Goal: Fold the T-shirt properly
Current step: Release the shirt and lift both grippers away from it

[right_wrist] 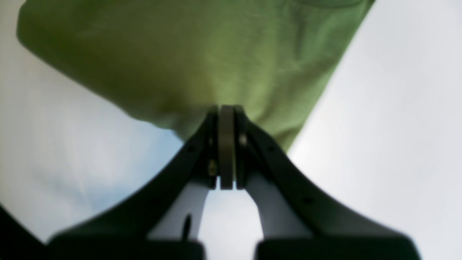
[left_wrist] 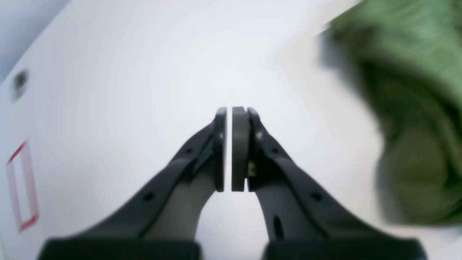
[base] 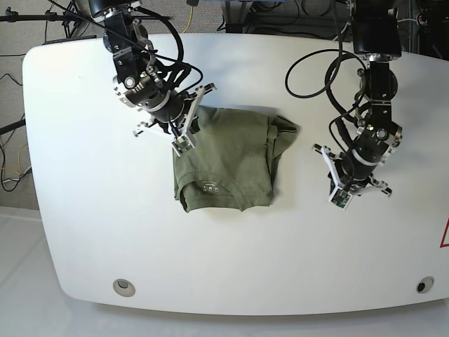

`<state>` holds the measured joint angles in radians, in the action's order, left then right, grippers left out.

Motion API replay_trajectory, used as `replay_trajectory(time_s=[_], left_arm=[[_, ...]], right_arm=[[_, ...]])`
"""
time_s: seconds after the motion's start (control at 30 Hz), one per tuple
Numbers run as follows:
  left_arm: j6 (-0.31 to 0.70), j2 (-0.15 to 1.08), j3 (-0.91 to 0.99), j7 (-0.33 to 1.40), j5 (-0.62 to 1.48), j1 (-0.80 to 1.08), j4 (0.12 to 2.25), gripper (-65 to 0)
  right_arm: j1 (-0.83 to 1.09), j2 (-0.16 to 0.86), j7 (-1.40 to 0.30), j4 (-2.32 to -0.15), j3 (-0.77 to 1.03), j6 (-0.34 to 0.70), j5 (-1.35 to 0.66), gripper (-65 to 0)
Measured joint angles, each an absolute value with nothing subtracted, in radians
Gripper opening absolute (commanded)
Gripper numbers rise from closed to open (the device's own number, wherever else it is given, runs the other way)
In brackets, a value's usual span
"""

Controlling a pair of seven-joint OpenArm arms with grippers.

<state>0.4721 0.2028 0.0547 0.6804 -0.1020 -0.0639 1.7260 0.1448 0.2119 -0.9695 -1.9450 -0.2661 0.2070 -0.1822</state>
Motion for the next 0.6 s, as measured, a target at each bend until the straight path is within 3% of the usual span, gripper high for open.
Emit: replay_trajectory(time_s=[0.6], left_arm=[[0.478,0.193,0.324,0.677,-0.096,0.111,1.782,-65.0]], right_arm=[[0.012,0.163,-0.966,-1.753,-0.348,0.21,-0.187,-65.0]])
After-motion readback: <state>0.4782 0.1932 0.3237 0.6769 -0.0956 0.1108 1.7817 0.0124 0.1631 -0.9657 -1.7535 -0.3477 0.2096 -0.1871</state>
